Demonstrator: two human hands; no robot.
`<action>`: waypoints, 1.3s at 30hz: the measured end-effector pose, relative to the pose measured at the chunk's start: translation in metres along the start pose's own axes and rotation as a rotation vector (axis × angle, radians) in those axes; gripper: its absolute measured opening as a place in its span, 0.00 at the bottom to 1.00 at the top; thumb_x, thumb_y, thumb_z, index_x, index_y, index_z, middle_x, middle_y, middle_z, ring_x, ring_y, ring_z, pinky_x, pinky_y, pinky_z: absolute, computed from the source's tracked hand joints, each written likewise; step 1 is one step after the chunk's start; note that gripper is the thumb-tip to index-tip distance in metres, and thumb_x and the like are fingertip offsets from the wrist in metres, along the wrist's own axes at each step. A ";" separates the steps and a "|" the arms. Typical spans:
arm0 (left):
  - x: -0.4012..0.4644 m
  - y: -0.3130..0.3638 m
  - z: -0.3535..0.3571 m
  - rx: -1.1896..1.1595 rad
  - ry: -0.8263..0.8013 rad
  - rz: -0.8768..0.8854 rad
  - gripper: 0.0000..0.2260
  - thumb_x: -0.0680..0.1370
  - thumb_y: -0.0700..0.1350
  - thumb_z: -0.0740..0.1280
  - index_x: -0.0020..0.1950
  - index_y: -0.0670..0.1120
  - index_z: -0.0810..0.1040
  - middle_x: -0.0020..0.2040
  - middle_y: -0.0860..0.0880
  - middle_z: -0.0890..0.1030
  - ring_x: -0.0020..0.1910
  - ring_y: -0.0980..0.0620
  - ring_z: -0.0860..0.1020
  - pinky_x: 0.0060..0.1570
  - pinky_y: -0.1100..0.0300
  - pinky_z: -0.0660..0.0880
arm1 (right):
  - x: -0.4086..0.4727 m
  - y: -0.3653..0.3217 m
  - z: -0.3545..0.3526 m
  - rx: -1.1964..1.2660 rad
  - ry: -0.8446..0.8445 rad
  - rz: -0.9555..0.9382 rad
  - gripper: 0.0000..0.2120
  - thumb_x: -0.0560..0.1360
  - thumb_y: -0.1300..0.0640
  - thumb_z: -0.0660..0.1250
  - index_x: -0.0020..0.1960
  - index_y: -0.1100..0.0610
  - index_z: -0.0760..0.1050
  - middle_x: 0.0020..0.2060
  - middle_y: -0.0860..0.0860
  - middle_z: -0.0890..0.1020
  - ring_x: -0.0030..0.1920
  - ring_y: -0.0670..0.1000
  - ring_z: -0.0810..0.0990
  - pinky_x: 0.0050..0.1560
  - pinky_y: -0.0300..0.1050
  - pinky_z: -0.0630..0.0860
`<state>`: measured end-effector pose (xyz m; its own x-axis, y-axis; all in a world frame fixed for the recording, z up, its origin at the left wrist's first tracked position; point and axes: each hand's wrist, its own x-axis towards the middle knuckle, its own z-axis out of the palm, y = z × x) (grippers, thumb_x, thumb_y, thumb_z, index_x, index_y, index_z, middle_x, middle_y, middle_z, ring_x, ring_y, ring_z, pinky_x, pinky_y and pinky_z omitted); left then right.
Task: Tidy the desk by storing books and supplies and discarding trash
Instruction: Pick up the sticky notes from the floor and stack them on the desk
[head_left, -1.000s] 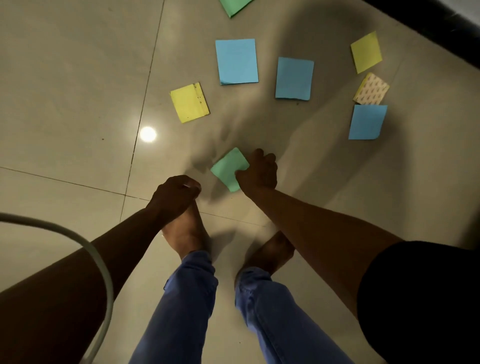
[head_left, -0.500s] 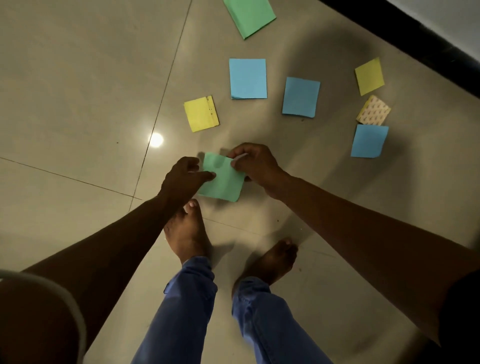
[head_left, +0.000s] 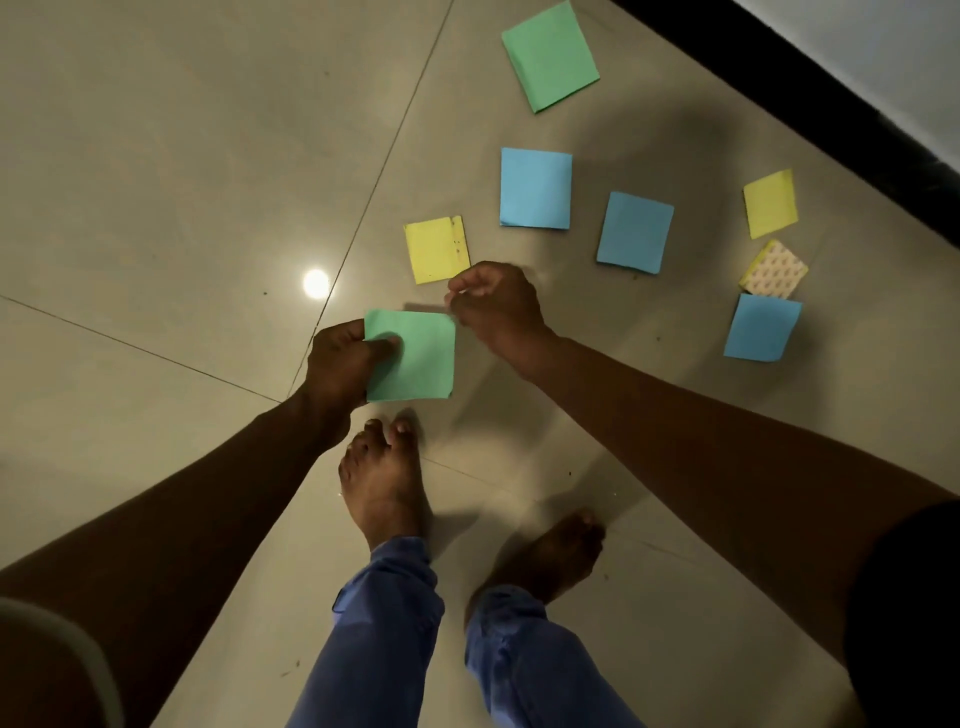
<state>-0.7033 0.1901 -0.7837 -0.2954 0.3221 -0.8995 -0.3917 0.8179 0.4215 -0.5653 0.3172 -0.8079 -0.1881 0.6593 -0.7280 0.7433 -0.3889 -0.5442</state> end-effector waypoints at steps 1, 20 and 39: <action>0.001 -0.002 -0.002 -0.007 0.024 0.006 0.08 0.78 0.41 0.71 0.55 0.50 0.86 0.54 0.44 0.86 0.56 0.40 0.84 0.58 0.40 0.80 | 0.005 -0.001 0.002 -0.053 0.035 -0.013 0.06 0.72 0.55 0.74 0.49 0.50 0.84 0.47 0.48 0.86 0.49 0.50 0.84 0.55 0.50 0.82; 0.004 -0.027 -0.032 -0.089 0.157 0.048 0.12 0.79 0.42 0.71 0.61 0.48 0.83 0.56 0.45 0.84 0.58 0.39 0.82 0.62 0.36 0.78 | 0.055 -0.016 0.054 -0.480 0.345 0.088 0.28 0.73 0.45 0.75 0.67 0.56 0.69 0.61 0.56 0.76 0.62 0.57 0.77 0.52 0.53 0.76; -0.011 -0.006 -0.008 -0.151 0.121 0.003 0.13 0.79 0.43 0.69 0.63 0.47 0.83 0.59 0.42 0.84 0.51 0.43 0.81 0.48 0.51 0.80 | -0.022 -0.015 -0.038 0.172 0.014 -0.092 0.14 0.72 0.71 0.68 0.49 0.53 0.81 0.39 0.48 0.83 0.41 0.47 0.83 0.35 0.38 0.77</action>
<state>-0.7048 0.1781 -0.7756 -0.3960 0.2570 -0.8816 -0.5144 0.7332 0.4448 -0.5478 0.3329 -0.7677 -0.2408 0.7054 -0.6666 0.6028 -0.4297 -0.6724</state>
